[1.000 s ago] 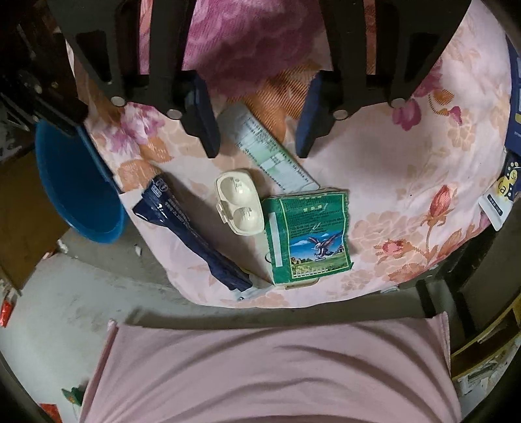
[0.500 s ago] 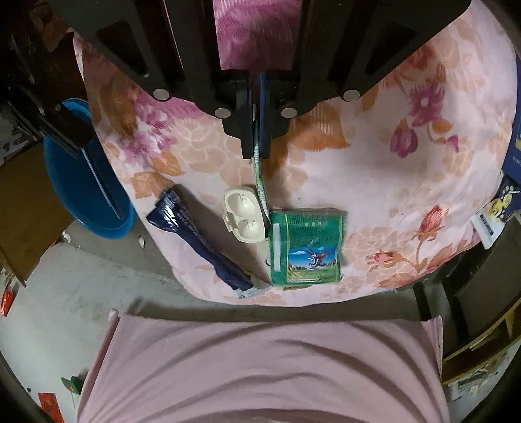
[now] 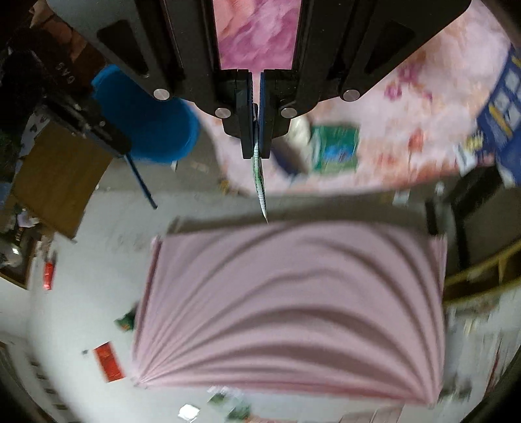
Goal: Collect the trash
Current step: 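Carry toothbrush and tube over the blue basin and open both tools to drop them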
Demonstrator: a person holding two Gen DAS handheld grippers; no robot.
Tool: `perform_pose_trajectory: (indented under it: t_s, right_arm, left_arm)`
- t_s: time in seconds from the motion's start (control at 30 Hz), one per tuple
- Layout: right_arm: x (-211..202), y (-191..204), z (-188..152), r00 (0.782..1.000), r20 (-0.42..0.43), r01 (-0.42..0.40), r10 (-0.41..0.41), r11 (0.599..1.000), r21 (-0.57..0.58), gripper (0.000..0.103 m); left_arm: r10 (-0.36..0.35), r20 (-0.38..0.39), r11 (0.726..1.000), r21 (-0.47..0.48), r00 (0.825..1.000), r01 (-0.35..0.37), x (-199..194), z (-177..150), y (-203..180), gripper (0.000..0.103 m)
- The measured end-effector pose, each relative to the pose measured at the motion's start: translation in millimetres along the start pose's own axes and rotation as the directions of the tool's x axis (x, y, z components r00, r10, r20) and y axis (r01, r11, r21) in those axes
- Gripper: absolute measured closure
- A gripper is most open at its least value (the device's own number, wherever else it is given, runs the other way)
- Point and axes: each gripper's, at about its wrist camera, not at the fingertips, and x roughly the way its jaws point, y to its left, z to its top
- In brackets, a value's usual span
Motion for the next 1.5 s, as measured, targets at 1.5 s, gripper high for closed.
perform_pose_trajectory:
  t_s: [1.5]
  right_arm:
    - [-32,-124,-21,0.922,-0.116,0.387,-0.369,0.887,0.25,0.067]
  left_arm:
    - [-0.286,-0.399,0.949,0.006,0.871,0.314,134,12,-149,0.098]
